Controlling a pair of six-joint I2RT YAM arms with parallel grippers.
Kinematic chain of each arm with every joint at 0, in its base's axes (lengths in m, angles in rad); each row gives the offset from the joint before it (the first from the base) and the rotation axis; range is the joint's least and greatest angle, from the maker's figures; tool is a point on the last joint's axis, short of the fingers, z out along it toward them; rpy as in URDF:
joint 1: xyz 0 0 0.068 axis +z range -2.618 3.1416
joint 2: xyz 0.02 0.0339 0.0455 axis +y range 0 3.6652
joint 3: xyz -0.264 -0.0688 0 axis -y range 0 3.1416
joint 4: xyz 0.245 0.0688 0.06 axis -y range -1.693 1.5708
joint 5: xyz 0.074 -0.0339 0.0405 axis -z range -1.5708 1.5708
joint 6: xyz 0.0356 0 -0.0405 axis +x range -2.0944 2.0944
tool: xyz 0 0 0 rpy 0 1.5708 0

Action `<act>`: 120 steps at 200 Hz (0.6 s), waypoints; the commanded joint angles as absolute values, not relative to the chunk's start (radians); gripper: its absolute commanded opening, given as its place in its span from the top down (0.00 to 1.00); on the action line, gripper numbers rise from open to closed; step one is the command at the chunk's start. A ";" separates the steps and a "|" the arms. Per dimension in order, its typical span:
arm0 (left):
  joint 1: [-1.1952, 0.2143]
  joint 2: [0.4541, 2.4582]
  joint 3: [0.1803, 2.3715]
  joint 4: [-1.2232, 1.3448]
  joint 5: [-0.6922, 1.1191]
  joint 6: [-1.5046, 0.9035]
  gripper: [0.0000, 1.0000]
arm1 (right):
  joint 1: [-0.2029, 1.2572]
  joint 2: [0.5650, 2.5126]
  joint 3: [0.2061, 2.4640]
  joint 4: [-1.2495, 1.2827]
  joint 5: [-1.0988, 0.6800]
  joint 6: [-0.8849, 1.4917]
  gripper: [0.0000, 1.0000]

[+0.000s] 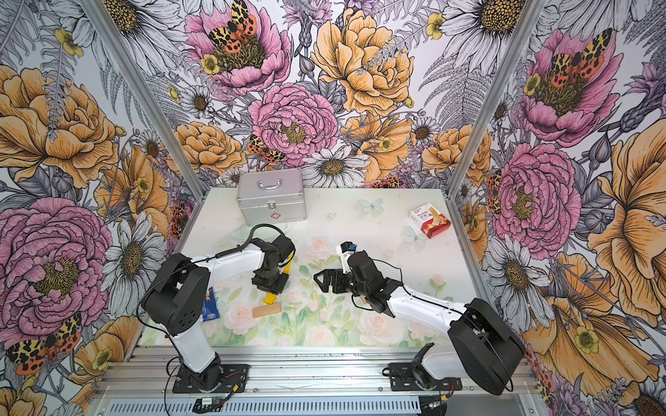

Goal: Assemble the letter k with building blocks
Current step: Pick up the building block from the center of the board.

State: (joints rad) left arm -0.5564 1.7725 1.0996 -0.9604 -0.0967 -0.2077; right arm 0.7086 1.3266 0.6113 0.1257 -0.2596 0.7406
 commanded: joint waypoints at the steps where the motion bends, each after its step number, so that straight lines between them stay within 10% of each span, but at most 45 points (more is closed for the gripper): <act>1: -0.585 1.757 1.067 -0.921 -0.073 -0.243 0.76 | 0.716 1.301 0.596 0.152 -0.256 0.741 0.01; 120: -0.584 1.602 0.990 -0.894 -0.127 -0.436 0.84 | 0.719 1.321 0.612 0.147 -0.274 0.736 0.01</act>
State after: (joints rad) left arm -0.5961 1.6466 0.9955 -0.9150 -0.1013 -0.3878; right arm 0.7143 1.3228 0.6094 0.1257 -0.2623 0.7403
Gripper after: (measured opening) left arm 0.320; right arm 0.992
